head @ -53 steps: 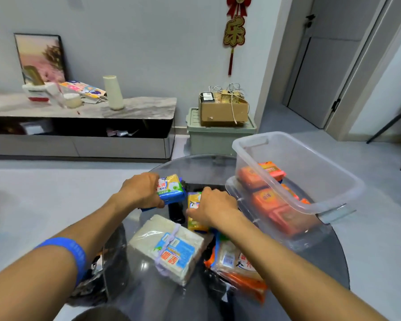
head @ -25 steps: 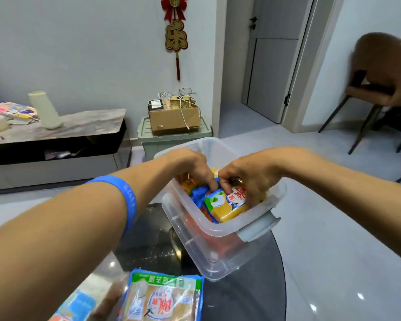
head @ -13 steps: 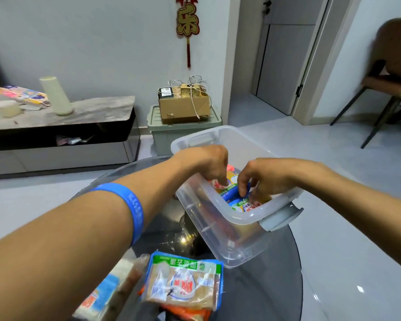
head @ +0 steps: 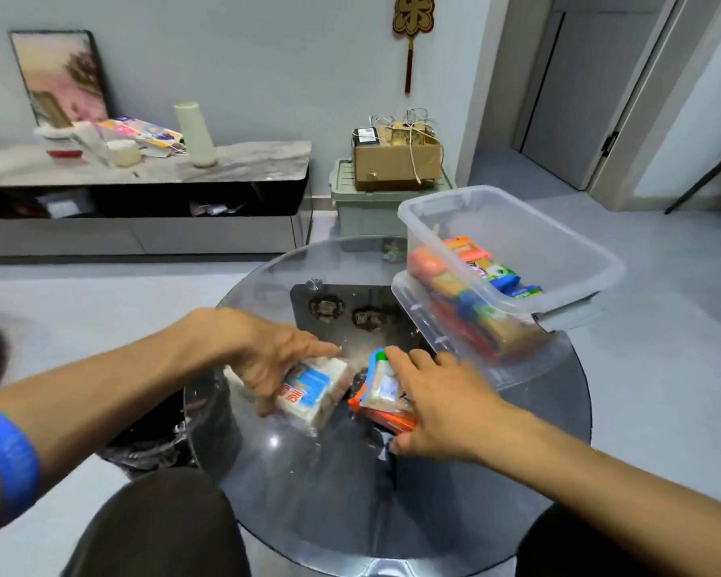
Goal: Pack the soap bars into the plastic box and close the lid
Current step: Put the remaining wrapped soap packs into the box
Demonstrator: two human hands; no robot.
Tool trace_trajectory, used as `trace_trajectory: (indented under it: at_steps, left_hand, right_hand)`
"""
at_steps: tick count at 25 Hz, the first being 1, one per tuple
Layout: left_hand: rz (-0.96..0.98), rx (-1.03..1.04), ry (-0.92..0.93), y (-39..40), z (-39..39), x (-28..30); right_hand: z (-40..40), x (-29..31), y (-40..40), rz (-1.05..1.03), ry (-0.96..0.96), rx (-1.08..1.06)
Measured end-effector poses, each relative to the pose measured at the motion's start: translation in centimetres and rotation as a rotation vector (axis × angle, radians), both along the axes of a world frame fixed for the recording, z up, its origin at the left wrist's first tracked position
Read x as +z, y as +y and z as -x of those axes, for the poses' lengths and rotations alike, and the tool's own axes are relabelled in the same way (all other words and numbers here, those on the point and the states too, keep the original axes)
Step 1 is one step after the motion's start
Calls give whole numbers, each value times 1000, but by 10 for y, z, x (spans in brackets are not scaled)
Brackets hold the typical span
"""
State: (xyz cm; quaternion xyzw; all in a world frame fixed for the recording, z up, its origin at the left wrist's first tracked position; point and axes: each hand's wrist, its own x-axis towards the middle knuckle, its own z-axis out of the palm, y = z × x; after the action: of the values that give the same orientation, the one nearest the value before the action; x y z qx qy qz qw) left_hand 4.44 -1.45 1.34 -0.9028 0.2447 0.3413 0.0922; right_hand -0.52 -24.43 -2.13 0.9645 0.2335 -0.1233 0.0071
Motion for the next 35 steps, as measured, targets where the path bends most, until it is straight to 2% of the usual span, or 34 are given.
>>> trace_trajectory:
  at_steps: [3, 5, 8, 10, 12, 16, 19, 21, 24, 27, 31, 35]
  left_hand:
    - [37, -170, -258, 9, 5, -26]
    - [98, -194, -333, 11, 4, -34]
    - [203, -89, -347, 17, 4, -35]
    - [364, 62, -372, 23, 2, -25]
    - [553, 194, -411, 21, -9, -1]
    - [722, 261, -651, -18, -55, 72]
    - [972, 376, -718, -83, -98, 130]
    - [1031, 383, -679, -132, -131, 155]
    - [875, 364, -465, -186, -174, 153]
    - [668, 393, -295, -211, -206, 107]
    - [369, 279, -492, -222, -218, 68]
    - [338, 156, -578, -219, -215, 46]
  right_hand:
    - [-9, -24, 1, -11, -68, -94]
    - [-13, -30, 2, -67, -61, -128]
    - [-6, -26, 5, -66, -80, -98]
    - [-1, -12, 4, -125, -64, -53]
    - [-5, 20, -7, -225, -76, -1]
    - [-31, 117, -56, -434, -181, 23]
    - [-72, 171, -100, -364, -272, 48]
    - [-103, 184, -120, -269, -261, 89]
    - [-141, 178, -138, -100, -290, 161]
    - [-161, 152, -156, -112, -283, 198]
    - [-182, 121, -159, -59, -217, 254]
    - [-195, 91, -149, -14, -186, 277]
